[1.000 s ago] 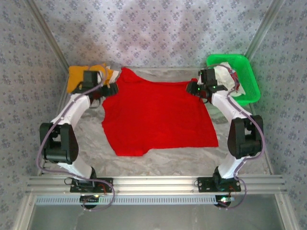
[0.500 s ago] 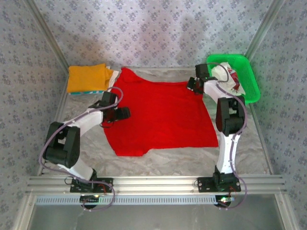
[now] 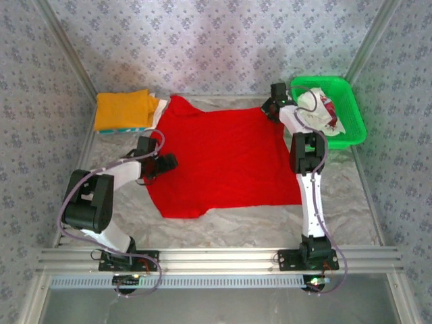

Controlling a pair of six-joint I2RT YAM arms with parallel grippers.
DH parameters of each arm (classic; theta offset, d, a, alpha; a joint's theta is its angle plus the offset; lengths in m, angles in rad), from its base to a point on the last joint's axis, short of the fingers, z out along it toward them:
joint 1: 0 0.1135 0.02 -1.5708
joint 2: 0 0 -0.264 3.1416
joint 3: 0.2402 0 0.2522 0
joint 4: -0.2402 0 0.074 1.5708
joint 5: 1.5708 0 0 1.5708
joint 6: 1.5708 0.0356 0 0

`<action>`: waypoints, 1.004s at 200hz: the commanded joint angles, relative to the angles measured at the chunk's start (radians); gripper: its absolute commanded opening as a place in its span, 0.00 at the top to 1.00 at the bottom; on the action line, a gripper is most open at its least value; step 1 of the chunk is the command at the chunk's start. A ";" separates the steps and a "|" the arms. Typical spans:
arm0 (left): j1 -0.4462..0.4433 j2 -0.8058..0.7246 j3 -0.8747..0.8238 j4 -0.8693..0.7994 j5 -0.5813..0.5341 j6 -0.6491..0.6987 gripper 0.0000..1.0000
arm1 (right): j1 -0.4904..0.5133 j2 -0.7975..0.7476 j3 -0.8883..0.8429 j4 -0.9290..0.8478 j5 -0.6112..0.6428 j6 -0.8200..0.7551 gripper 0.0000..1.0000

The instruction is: Fold and stack the t-shirts

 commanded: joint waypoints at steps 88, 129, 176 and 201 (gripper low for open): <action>0.019 -0.396 -0.062 -0.386 -0.105 -0.011 0.16 | 0.069 -0.573 -0.433 0.098 -0.137 -0.233 0.89; 0.014 -0.607 -0.173 -0.555 -0.028 -0.118 0.16 | 0.139 -1.060 -1.090 0.082 0.019 -0.301 0.79; -0.055 -0.628 -0.234 -0.618 0.062 -0.175 0.15 | 0.107 -1.284 -1.405 -0.062 -0.023 -0.307 0.76; -0.139 -0.561 -0.245 -0.504 0.073 -0.182 0.15 | 0.083 -1.389 -1.531 -0.048 -0.006 -0.274 0.75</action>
